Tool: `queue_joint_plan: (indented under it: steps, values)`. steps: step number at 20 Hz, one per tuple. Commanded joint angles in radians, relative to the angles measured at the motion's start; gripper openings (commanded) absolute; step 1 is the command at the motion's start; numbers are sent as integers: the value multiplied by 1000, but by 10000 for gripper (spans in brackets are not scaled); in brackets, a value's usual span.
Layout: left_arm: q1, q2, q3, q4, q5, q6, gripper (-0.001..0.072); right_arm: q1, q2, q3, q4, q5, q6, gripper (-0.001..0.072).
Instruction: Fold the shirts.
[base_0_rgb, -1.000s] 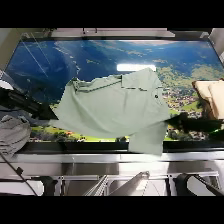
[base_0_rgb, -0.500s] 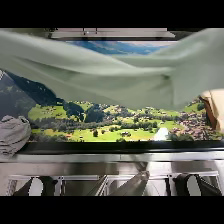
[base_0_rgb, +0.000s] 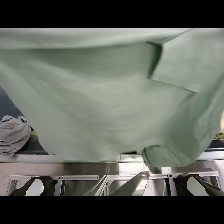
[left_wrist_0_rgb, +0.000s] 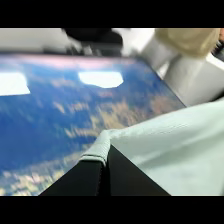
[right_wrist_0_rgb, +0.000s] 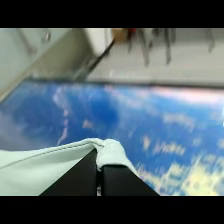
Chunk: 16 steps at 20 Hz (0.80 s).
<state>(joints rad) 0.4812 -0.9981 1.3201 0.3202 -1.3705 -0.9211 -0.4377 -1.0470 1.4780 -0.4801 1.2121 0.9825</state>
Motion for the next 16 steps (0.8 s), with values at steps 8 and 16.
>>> queue_joint_plan:
  steps: [8, 16]
  values:
    - [-219, -828, 214, 159, 102, 69, 15, 199, -732, 5, 44, -220, -71, 11]
    - [-198, -1061, 526, 347, 24, -74, 14, 152, -851, 119, -37, -175, -32, 10]
